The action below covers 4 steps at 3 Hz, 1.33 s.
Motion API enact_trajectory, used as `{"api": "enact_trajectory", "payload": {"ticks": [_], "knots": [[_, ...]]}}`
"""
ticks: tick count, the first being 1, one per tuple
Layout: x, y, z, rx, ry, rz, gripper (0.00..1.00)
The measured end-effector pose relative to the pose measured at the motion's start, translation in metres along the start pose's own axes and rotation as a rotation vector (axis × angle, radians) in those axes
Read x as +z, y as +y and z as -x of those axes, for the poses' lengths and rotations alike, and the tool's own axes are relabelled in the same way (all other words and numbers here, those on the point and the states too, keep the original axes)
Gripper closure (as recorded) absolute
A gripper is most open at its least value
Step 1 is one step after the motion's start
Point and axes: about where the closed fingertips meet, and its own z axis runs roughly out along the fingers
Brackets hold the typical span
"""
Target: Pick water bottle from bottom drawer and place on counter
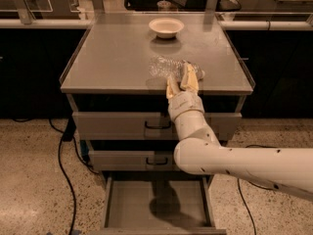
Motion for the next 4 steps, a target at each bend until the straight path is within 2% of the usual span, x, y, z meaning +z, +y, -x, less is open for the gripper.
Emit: {"api": "enact_trajectory", "payload": {"ticks": [3, 4], "knots": [[0.0000, 0.0000, 0.0001, 0.000, 0.000, 0.000, 0.15], [0.0001, -0.0001, 0.0002, 0.000, 0.000, 0.000, 0.00]]}}
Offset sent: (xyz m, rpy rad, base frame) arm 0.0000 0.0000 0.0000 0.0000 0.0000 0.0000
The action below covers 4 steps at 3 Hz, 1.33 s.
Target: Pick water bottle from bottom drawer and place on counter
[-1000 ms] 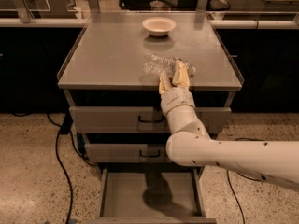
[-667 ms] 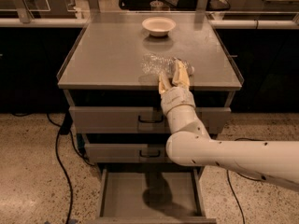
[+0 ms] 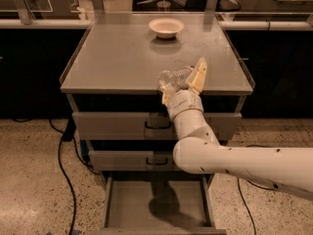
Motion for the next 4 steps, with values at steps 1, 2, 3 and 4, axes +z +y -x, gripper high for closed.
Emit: {"api": "enact_trajectory", "payload": {"ticks": [1, 2, 3, 4], "knots": [[0.000, 0.000, 0.000, 0.000, 0.000, 0.000, 0.00], [0.001, -0.005, 0.005, 0.000, 0.000, 0.000, 0.00], [0.004, -0.013, 0.013, 0.000, 0.000, 0.000, 0.00], [0.005, -0.017, 0.017, 0.000, 0.000, 0.000, 0.00]]}}
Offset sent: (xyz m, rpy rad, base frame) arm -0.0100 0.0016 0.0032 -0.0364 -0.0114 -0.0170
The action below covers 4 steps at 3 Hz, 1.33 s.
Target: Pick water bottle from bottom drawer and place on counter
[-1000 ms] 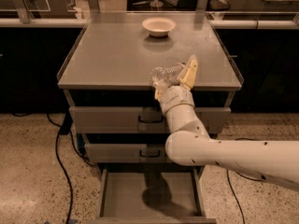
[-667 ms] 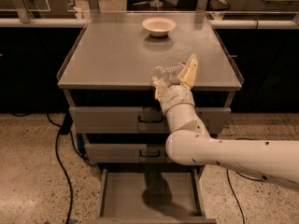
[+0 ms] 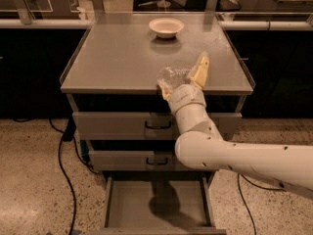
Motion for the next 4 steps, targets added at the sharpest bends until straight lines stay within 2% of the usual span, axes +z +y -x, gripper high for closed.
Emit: {"api": "enact_trajectory", "payload": {"ticks": [1, 2, 3, 4], "knots": [[0.0133, 0.0018, 0.0041, -0.042, -0.008, -0.004, 0.00], [0.0133, 0.0018, 0.0042, -0.042, -0.008, -0.004, 0.00], [0.0133, 0.0017, 0.0042, -0.042, -0.008, -0.004, 0.17], [0.0133, 0.0017, 0.0042, -0.042, -0.008, -0.004, 0.40]]}}
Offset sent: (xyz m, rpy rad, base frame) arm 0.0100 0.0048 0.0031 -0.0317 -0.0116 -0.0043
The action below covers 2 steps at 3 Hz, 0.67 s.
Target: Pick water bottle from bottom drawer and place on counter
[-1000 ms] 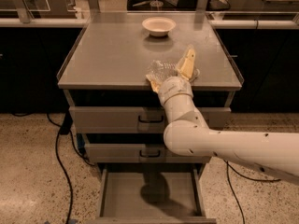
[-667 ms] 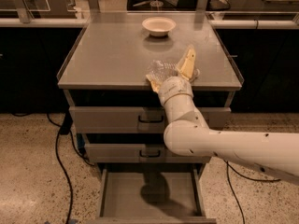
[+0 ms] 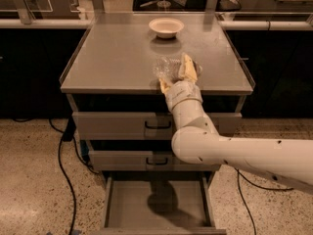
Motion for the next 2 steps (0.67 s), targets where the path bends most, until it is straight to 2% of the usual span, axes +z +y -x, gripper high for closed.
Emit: {"api": "enact_trajectory", "payload": {"ticks": [2], "knots": [[0.0000, 0.0000, 0.0001, 0.000, 0.000, 0.000, 0.87]]}}
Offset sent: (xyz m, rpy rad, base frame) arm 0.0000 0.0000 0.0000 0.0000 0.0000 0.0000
